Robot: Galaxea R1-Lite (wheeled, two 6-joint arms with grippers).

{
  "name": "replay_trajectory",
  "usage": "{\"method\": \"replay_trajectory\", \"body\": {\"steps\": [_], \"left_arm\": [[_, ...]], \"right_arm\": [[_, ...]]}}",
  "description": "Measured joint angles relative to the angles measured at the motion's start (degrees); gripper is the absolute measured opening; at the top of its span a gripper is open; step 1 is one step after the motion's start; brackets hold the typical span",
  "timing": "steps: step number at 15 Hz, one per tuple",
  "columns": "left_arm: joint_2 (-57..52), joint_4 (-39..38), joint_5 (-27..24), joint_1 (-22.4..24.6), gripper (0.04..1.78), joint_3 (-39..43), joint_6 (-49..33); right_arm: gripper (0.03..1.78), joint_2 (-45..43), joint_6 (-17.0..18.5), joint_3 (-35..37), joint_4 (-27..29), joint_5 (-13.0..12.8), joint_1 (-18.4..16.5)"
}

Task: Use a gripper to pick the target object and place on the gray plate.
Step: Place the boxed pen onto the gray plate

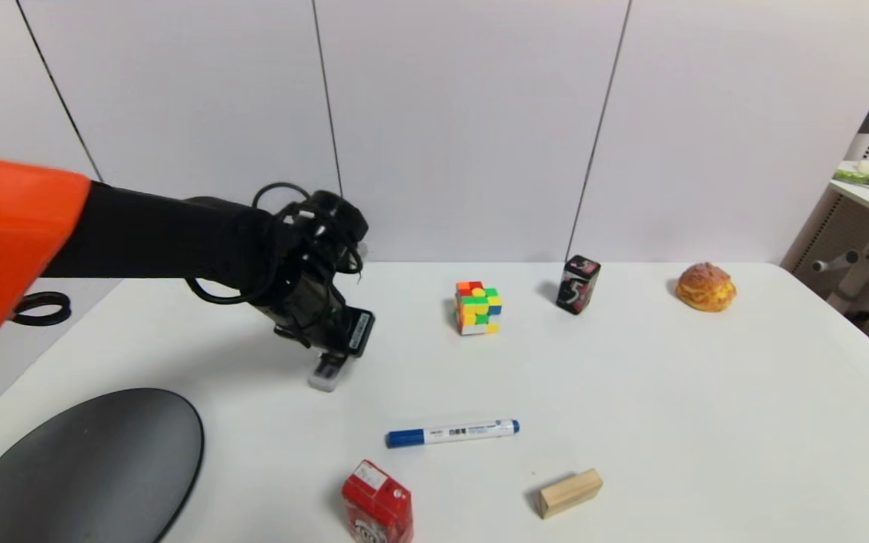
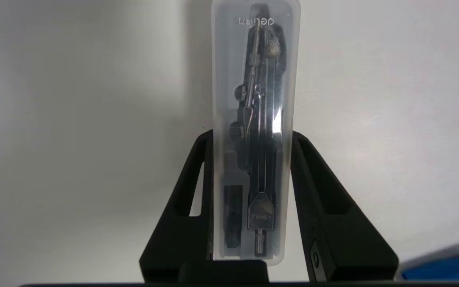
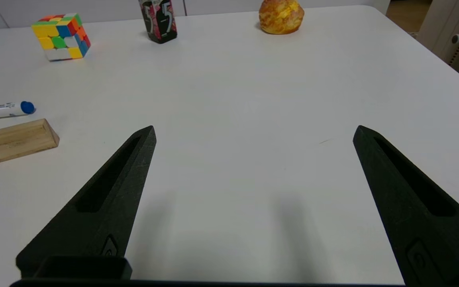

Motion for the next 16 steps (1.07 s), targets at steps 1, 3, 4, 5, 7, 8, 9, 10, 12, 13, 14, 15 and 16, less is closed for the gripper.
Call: {"method": "replay_trajectory", "body": {"steps": [1, 3, 4, 5, 7, 8, 9, 10, 12, 13, 14, 15, 16], "left_arm": [[-1.66, 0.09, 0.02, -0.01, 0.60, 0.00, 0.02], [-5.94, 0.72, 1.54, 0.07, 0.60, 0.22, 0.27], [-8.57, 1.63, 3.05, 0.29, 0.60, 0.37, 0.68], [-11.22, 2.95, 4.40, 0.77, 0.60, 0.50, 1.24], [-17.18, 6.38, 5.51, 3.30, 0.60, 1.18, 3.77], [-19.87, 7.69, 5.64, 5.36, 0.60, 1.94, 5.75], [-23.02, 8.55, 5.71, 7.98, 0.60, 3.28, 8.28], [-25.92, 9.07, 5.71, 10.30, 0.60, 4.94, 10.11], [-32.00, 10.37, 5.21, 15.08, 0.60, 10.23, 11.45], [-34.85, 11.73, 3.85, 17.91, 0.60, 13.68, 11.64], [-37.11, 12.74, 1.76, 20.29, 0.60, 16.90, 11.78], [-38.97, 13.21, -0.23, 21.93, 0.60, 20.24, 11.75], [-40.61, 13.35, -1.46, 23.26, 0.60, 23.77, 11.67]], "right_arm": [[1.71, 0.00, -0.02, 0.00, -0.02, 0.02, 0.02], [1.71, 0.00, 0.00, 0.00, -0.02, 0.00, 0.00], [1.71, 0.00, -0.02, 0.00, -0.02, 0.00, 0.00], [1.71, 0.00, -0.02, 0.00, -0.02, 0.02, 0.00], [1.71, 0.00, 0.00, 0.00, -0.02, 0.00, 0.00], [1.71, 0.00, 0.00, 0.00, 0.00, 0.00, 0.00], [1.71, 0.00, -0.02, 0.00, 0.00, 0.00, 0.00], [1.71, 0.00, 0.00, 0.00, -0.02, 0.00, 0.00], [1.71, 0.00, -0.02, 0.00, -0.02, 0.00, 0.00], [1.71, 0.00, -0.02, 0.00, -0.02, 0.00, 0.00], [1.71, 0.00, 0.00, 0.00, -0.02, 0.02, 0.00], [1.71, 0.00, -0.02, 0.00, -0.02, 0.00, 0.00], [1.71, 0.00, 0.00, 0.00, -0.02, 0.00, 0.00]]}}
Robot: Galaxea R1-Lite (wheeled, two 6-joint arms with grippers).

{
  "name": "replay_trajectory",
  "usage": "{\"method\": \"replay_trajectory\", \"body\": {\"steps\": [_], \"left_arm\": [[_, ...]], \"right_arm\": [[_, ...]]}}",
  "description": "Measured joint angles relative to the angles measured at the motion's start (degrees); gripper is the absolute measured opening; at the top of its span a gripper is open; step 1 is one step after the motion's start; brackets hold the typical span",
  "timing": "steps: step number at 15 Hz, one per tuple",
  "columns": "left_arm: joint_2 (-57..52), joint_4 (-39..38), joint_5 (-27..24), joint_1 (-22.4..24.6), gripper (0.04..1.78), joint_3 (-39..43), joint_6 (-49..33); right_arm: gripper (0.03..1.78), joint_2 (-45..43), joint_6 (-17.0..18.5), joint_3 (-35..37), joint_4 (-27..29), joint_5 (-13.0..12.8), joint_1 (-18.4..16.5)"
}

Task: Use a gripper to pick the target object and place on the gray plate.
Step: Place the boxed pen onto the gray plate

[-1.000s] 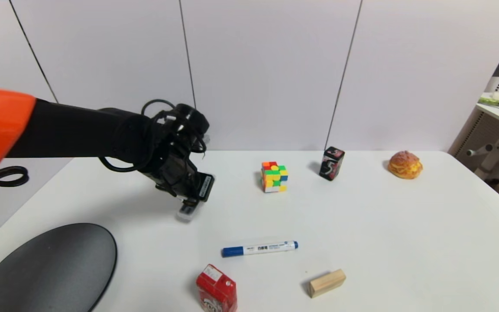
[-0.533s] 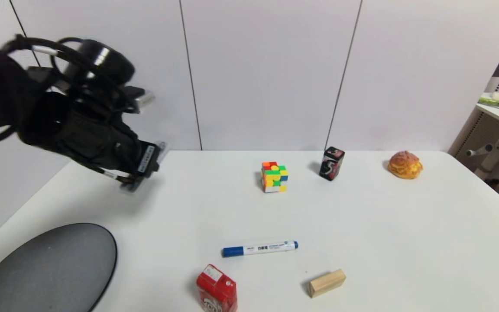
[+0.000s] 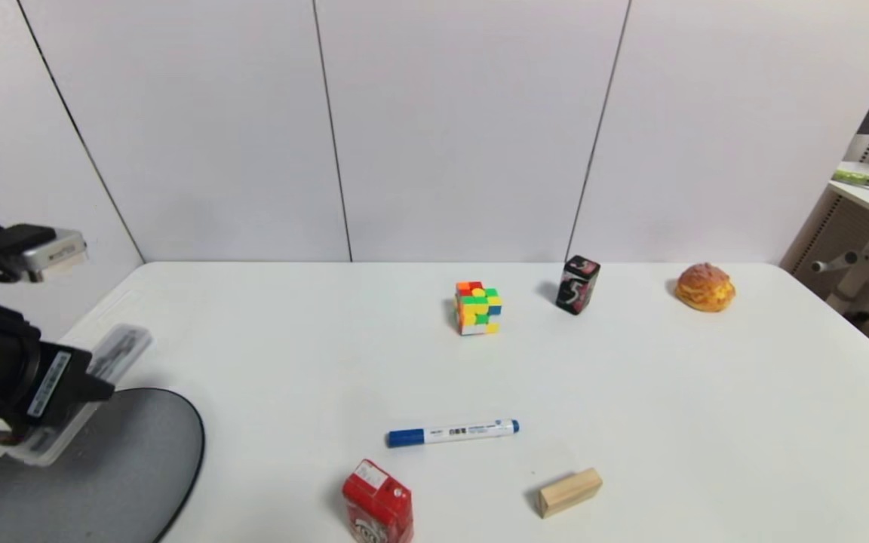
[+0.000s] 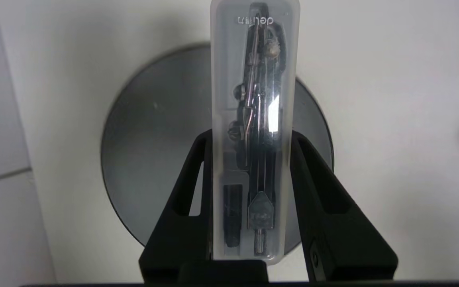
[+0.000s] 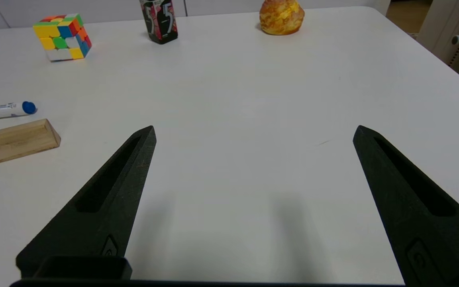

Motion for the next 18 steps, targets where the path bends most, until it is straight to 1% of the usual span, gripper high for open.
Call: {"method": "replay_trajectory", "body": {"steps": [4, 5, 7, 9, 11, 13, 16, 18], "left_arm": [[-2.86, -1.21, -0.89, 2.43, 0.60, 10.91, -0.60], [-2.86, -3.15, -0.89, 2.69, 0.60, 13.30, -0.62], [-2.06, -10.01, -0.89, 3.15, 0.60, 17.94, -0.66], [-0.59, -15.63, -0.91, 3.47, 0.60, 20.69, -0.66], [0.41, -16.29, -1.00, 3.72, 0.85, 21.30, -0.51], [0.85, -16.10, -1.16, 3.75, 1.04, 21.33, 0.01], [0.99, -16.10, -1.16, 3.74, 1.26, 19.52, 0.94], [-0.33, -16.07, -1.17, 3.74, 1.36, 15.54, 3.29]], "right_arm": [[1.71, 0.00, 0.00, 0.00, 0.00, 0.00, 0.00], [1.71, 0.00, -0.02, 0.00, 0.00, 0.00, 0.00], [1.71, 0.00, 0.00, 0.00, 0.00, 0.00, 0.00], [1.71, 0.00, 0.00, 0.00, 0.02, 0.02, 0.02], [1.71, 0.00, -0.02, 0.00, 0.00, 0.00, 0.00], [1.71, 0.00, -0.02, 0.00, 0.00, 0.00, 0.00], [1.71, 0.00, -0.02, 0.00, 0.00, 0.02, 0.00], [1.71, 0.00, -0.02, 0.00, 0.00, 0.00, 0.00]]}}
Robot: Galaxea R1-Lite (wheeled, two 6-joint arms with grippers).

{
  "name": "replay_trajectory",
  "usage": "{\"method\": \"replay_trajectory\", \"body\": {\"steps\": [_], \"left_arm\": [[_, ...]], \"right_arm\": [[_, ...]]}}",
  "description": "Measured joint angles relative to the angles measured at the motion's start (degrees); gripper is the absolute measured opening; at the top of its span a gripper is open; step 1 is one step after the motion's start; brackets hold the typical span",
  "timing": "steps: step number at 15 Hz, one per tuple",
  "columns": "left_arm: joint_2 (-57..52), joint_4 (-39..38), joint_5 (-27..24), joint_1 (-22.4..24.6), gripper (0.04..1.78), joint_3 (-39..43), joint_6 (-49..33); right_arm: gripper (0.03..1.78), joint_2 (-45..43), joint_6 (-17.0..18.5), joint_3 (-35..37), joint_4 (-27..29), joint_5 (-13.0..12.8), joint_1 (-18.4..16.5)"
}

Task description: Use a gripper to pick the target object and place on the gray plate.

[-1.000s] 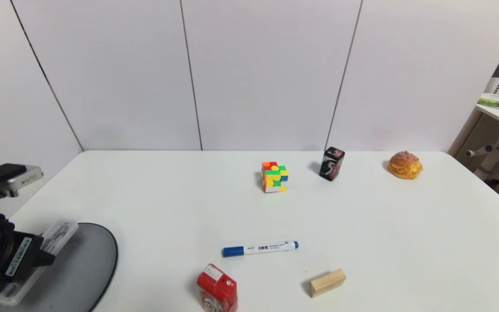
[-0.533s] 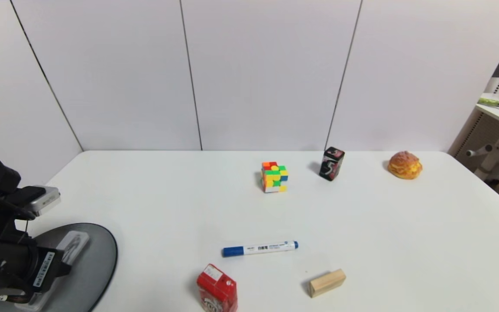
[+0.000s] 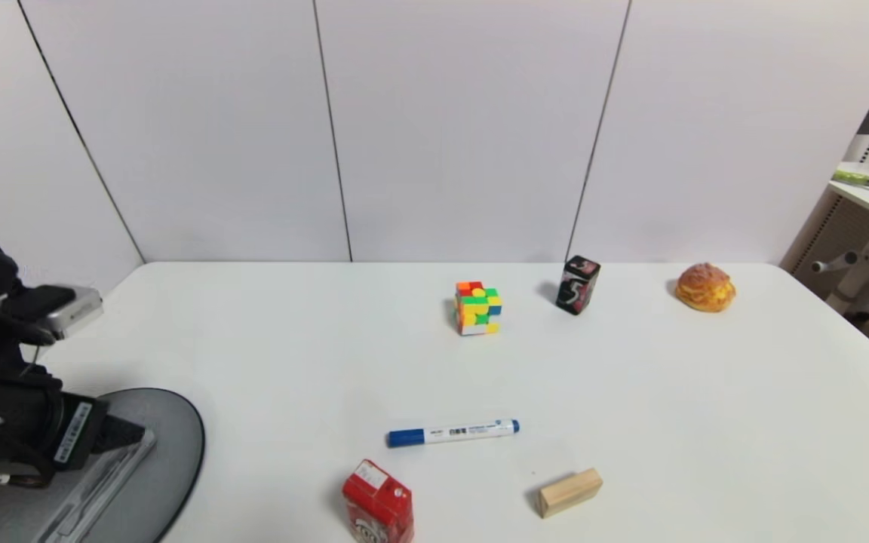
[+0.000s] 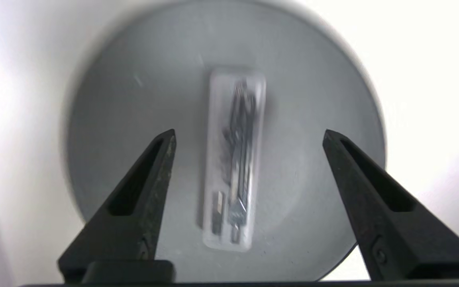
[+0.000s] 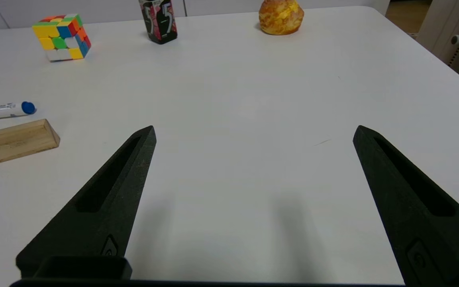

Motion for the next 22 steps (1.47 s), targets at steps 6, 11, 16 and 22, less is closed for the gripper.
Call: {"method": "replay_trajectory", "body": {"steps": [6, 11, 16, 22], "left_arm": [[-12.19, -0.35, -0.10, 0.00, 1.54, -14.31, 2.58], [-29.85, 0.74, -1.45, 0.11, 1.62, -9.40, 2.50], [-53.11, 0.88, -2.22, 0.09, 1.66, 10.50, 2.01], [-71.72, -2.45, -8.12, 0.74, 1.68, 30.01, 1.97]], "right_arm": [[1.71, 0.00, 0.00, 0.00, 0.02, 0.02, 0.00], [1.71, 0.00, 0.02, 0.00, 0.00, 0.00, 0.00], [1.71, 0.00, 0.02, 0.00, -0.02, 0.00, 0.00], [1.71, 0.00, 0.02, 0.00, 0.00, 0.00, 0.00]]}}
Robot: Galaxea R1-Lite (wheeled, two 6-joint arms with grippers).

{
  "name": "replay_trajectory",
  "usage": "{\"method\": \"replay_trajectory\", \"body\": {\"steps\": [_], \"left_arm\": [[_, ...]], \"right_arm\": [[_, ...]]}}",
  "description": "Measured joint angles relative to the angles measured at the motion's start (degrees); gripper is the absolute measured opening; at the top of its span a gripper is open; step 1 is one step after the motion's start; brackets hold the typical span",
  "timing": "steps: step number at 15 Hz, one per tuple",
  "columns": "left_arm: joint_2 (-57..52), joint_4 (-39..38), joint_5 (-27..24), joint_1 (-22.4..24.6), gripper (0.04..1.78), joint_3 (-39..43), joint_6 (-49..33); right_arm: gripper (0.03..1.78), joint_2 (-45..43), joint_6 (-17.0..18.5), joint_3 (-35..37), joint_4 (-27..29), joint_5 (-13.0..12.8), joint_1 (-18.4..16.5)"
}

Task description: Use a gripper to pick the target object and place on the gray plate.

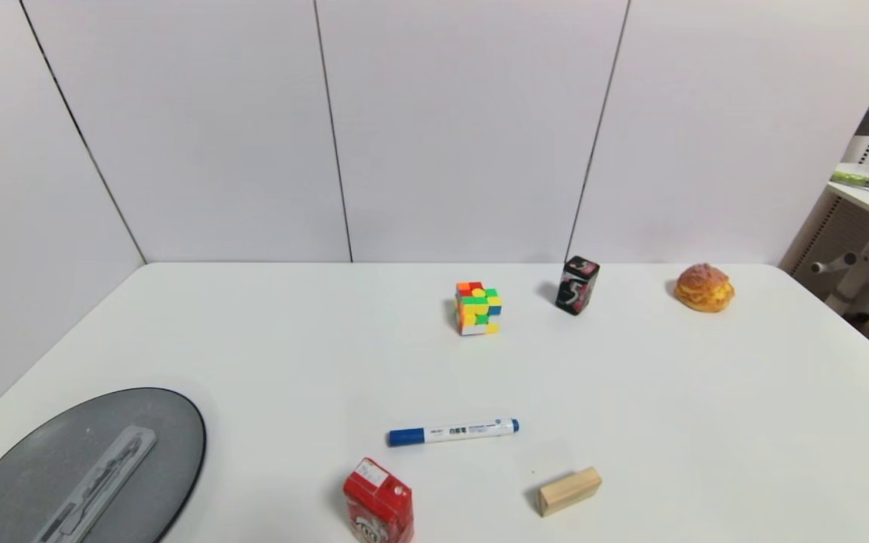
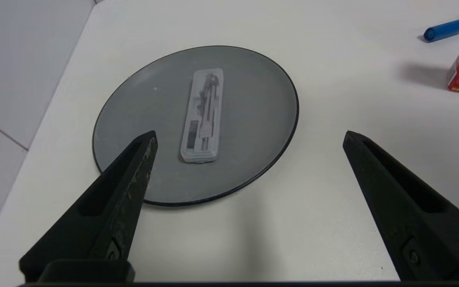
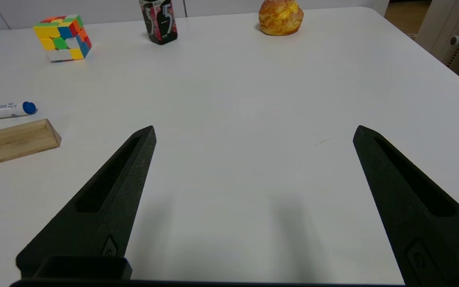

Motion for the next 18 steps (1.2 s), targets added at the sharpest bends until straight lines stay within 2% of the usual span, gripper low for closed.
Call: {"method": "replay_trajectory", "body": {"steps": [3, 6, 12, 18], "left_arm": [[-2.29, -6.16, 0.04, 0.05, 1.69, 8.24, -0.09], [-2.88, -17.09, 1.68, 0.07, 1.69, 14.67, -1.16], [-3.05, -18.14, 2.43, 0.07, 1.69, 16.15, -6.39], [-3.05, -18.09, 3.49, 0.07, 1.69, 16.21, -6.72]], "right_arm": [[1.71, 0.00, -0.02, 0.00, -0.02, 0.02, 0.00], [1.71, 0.00, -0.02, 0.00, 0.00, 0.00, 0.00], [1.71, 0.00, 0.00, 0.00, 0.00, 0.00, 0.00], [1.71, 0.00, 0.00, 0.00, 0.00, 0.00, 0.00]]}}
